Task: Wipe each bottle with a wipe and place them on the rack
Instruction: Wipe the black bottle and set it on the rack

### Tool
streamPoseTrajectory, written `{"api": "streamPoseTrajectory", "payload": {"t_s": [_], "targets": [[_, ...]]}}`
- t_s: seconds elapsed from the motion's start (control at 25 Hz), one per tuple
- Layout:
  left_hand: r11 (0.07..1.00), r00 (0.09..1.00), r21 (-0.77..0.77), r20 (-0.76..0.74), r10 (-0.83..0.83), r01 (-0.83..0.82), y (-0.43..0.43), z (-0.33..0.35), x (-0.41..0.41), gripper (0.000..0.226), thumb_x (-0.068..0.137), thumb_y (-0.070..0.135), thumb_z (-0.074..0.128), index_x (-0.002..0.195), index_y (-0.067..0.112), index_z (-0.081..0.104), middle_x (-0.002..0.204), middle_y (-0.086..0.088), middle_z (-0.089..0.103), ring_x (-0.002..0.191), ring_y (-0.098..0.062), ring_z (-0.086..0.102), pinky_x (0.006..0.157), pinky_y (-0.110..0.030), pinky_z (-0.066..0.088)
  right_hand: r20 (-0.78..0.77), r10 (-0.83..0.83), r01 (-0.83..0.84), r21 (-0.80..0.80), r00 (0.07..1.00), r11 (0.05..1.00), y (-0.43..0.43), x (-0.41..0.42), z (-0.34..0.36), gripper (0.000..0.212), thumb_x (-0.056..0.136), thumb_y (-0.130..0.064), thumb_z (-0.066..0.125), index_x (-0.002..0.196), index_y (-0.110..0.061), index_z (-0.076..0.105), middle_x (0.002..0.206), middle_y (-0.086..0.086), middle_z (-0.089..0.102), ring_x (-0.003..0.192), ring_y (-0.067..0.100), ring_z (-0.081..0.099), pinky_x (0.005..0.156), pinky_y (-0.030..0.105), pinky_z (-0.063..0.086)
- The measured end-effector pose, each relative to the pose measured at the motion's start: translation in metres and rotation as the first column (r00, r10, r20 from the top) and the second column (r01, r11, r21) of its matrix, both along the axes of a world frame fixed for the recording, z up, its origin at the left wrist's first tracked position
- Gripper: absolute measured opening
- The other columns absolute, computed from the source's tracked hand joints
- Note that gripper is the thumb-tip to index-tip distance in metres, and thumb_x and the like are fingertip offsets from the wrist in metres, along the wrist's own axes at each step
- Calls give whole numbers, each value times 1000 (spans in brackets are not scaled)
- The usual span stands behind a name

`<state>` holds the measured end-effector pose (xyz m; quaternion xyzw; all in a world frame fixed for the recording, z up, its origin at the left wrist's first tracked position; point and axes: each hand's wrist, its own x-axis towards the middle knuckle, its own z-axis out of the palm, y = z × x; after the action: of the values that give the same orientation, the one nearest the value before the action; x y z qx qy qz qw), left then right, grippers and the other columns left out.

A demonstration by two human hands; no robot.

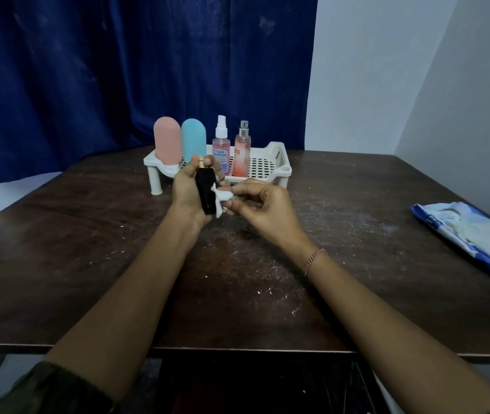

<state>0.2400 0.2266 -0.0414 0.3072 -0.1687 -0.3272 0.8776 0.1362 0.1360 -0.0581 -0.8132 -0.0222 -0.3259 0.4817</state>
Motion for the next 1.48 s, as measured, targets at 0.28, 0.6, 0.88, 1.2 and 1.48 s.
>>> {"api": "streamPoseTrajectory", "payload": {"t_s": [0.28,0.6,0.88,1.2,1.48], "targets": [[963,999,267,41,14,-25,-11,1,-10,31,99,27,35,75,14,50,47,1,58,38,-10,51,39,-16,38,102,-146,152,-56,984,987,0,1,4,24,77,-5,71,100,-1,69,89,-2,64,78,1,60,75,10,49],[996,994,53,-74,75,-71,-5,2,-1,31,99,23,36,72,16,50,49,3,50,42,-10,49,43,-16,42,127,-47,52,-34,991,998,5,0,2,22,76,-3,72,98,-2,69,88,-9,62,80,-6,59,74,10,49],[933,900,56,-249,358,-356,2,1,16,31,98,19,34,69,15,46,55,1,41,49,-11,39,45,-19,36,197,58,-27,-154,979,988,18,1,0,16,77,-6,72,92,-2,70,93,6,63,88,9,60,77,19,53],[897,899,218,-133,418,-385,-7,3,-2,35,102,27,33,83,13,60,73,-4,57,48,-13,59,39,-19,47,311,-130,233,-322,941,917,22,2,-4,34,72,-6,76,104,-3,64,100,7,61,93,4,54,83,17,49],[919,947,251,-28,321,-304,-13,-1,-3,54,101,42,27,110,3,63,75,-8,65,59,-15,58,39,-16,44,360,-194,337,-392,913,856,18,3,-2,23,76,5,68,97,-2,67,96,9,64,91,15,60,83,24,50]]}}
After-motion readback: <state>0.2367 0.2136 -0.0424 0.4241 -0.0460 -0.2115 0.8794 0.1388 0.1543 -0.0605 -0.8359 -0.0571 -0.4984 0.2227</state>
